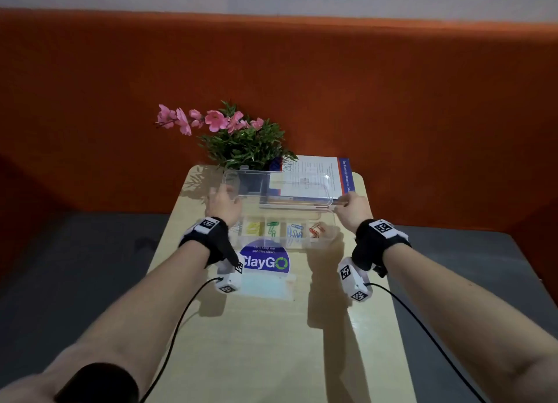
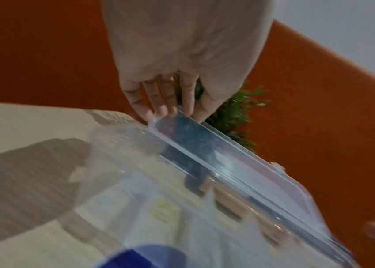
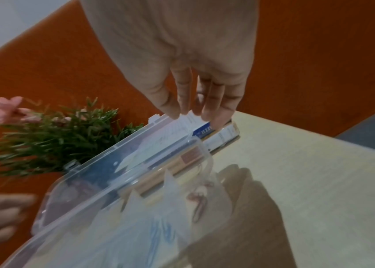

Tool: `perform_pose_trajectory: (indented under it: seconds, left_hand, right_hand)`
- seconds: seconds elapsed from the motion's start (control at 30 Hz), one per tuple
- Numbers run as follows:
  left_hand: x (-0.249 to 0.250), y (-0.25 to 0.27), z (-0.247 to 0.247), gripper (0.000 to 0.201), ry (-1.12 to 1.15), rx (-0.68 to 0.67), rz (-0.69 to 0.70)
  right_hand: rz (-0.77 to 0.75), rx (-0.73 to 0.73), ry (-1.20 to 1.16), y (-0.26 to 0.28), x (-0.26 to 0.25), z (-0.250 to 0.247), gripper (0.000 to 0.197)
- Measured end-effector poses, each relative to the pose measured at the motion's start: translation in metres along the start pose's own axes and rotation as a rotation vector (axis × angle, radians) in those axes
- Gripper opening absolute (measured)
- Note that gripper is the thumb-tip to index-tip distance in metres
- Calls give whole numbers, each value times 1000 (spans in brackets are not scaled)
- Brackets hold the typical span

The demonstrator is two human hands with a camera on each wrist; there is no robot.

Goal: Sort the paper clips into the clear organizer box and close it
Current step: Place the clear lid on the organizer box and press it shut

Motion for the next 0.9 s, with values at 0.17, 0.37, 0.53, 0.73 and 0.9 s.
perform_pose_trajectory:
  seconds: [0.17, 0.37, 0.53, 0.73, 0.9]
  left_hand:
    - [-15, -16, -4, 72, -98, -238, -117]
    - [-14, -19, 1, 78, 139, -336, -245]
    - [-22, -14, -3, 69, 364, -302, -359]
    - [-31, 0, -10, 74, 638, -259, -489]
    - [-34, 12, -11, 46, 570, -324, -381]
  right_hand:
    - [118, -206, -62, -14, -7, 3, 55]
    - [319, -392, -252, -6, -17, 12, 62]
    - [490, -377, -575, -1, -7, 12, 62]
    - [540, -293, -824, 2, 6, 17, 47]
    - [450, -338, -801, 22, 11, 21, 33]
Point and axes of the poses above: each hand's wrist, its own y-axis away from the middle knuckle, its own z-axis out of the palm, x = y × z, the point moved 4 cm from there along -y, towards the middle knuckle, and after that the axes turned 15 degrees about x, right-handed, at the moved point
